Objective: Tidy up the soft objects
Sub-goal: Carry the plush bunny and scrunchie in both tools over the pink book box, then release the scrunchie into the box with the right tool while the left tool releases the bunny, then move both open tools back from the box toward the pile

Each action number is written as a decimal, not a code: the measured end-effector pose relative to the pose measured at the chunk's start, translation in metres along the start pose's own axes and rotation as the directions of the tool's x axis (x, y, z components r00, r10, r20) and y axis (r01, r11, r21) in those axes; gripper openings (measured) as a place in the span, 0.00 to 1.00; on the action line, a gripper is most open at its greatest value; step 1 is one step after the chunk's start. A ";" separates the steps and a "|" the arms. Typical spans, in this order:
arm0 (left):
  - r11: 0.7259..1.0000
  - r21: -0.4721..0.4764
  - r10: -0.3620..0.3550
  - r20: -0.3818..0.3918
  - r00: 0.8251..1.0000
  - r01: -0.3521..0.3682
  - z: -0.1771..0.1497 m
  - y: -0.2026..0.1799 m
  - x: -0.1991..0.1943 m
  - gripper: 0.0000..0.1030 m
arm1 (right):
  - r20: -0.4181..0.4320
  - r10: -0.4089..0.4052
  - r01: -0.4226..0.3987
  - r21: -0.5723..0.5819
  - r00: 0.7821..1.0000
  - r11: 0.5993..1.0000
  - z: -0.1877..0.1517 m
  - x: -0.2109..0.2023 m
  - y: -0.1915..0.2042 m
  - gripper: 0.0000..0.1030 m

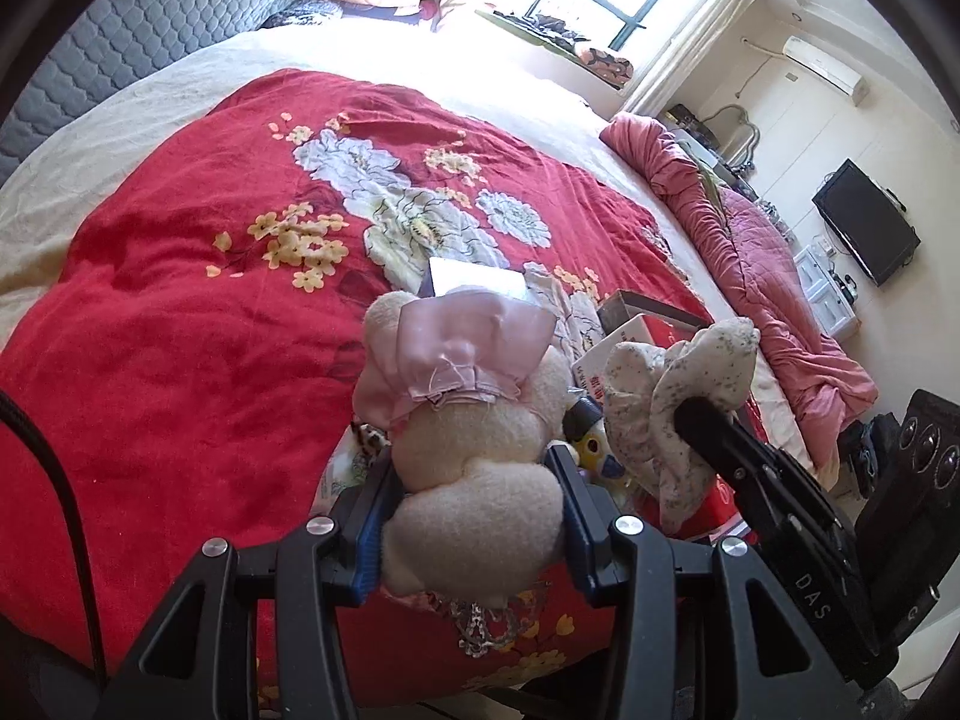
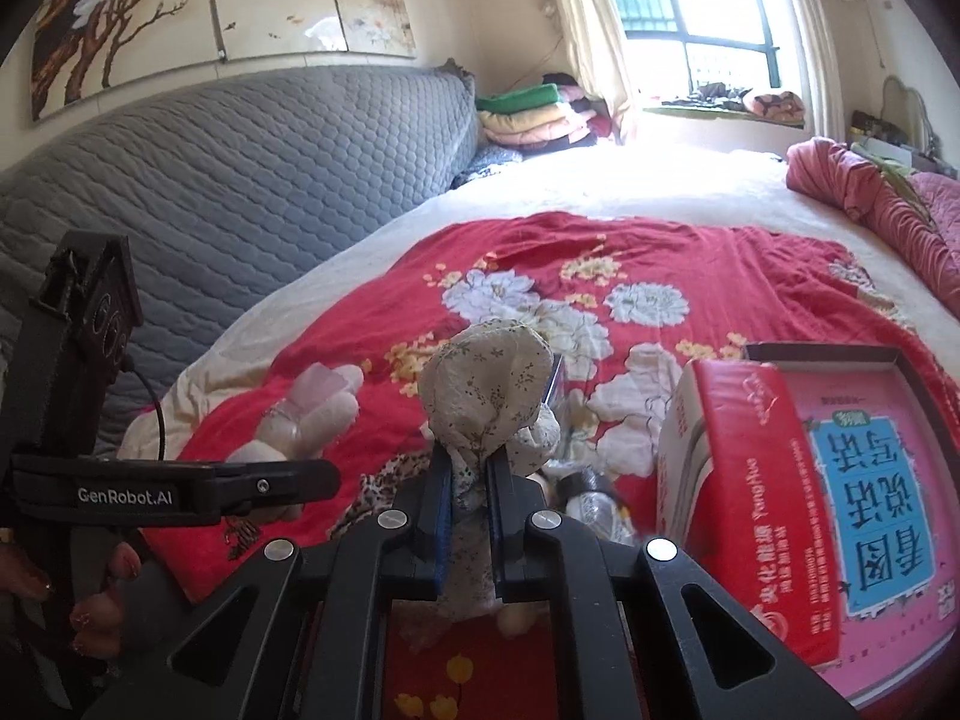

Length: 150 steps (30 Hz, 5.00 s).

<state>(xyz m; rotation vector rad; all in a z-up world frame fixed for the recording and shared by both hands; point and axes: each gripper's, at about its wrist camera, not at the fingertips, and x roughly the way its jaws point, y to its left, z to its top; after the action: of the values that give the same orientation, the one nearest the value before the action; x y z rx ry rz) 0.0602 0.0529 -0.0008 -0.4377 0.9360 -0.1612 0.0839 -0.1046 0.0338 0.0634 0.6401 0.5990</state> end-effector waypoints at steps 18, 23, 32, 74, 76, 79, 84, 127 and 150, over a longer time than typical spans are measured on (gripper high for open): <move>0.964 0.262 -0.059 0.021 0.998 0.051 0.009 -0.132 0.000 0.47 | 0.168 -0.182 0.170 0.085 0.969 0.982 0.017 -0.112 -0.059 0.10; 0.948 0.311 -0.072 0.000 0.997 0.068 0.007 -0.164 0.010 0.47 | 0.192 -0.250 0.225 0.140 0.949 0.964 0.013 -0.135 -0.088 0.10; 0.921 0.377 -0.083 -0.060 0.995 0.100 0.003 -0.212 0.042 0.47 | 0.208 -0.366 0.323 0.213 0.907 0.922 -0.001 -0.161 -0.134 0.10; 0.852 0.505 0.055 -0.351 0.935 0.139 -0.054 -0.287 0.174 0.47 | -0.197 -0.469 0.509 0.359 0.861 0.782 -0.090 -0.100 -0.280 0.15; 0.847 0.514 0.063 -0.350 0.935 0.136 -0.056 -0.289 0.175 0.47 | -0.206 -0.464 0.508 0.366 0.861 0.780 -0.092 -0.098 -0.282 0.16; 0.841 0.523 0.067 -0.351 0.934 0.136 -0.058 -0.291 0.177 0.47 | -0.216 -0.453 0.501 0.373 0.865 0.781 -0.093 -0.095 -0.285 0.17; 0.827 0.549 0.094 -0.353 0.931 0.125 -0.062 -0.297 0.182 0.47 | -0.214 -0.434 0.484 0.396 0.875 0.780 -0.094 -0.095 -0.290 0.30; 0.850 0.508 0.028 -0.306 0.952 0.138 -0.053 -0.291 0.158 0.64 | 0.007 -0.518 0.454 0.473 0.855 0.755 -0.083 -0.144 -0.284 0.73; 0.911 0.397 -0.038 -0.190 0.981 0.113 -0.022 -0.223 0.089 0.66 | -0.278 -0.491 0.555 0.244 0.826 0.795 -0.087 -0.115 -0.228 0.76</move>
<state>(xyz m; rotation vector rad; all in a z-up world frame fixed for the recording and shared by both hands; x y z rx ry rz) 0.1070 -0.1831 0.0185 -0.0722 1.0314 -0.4644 0.0755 -0.3672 -0.0281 0.1192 0.9064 -0.0503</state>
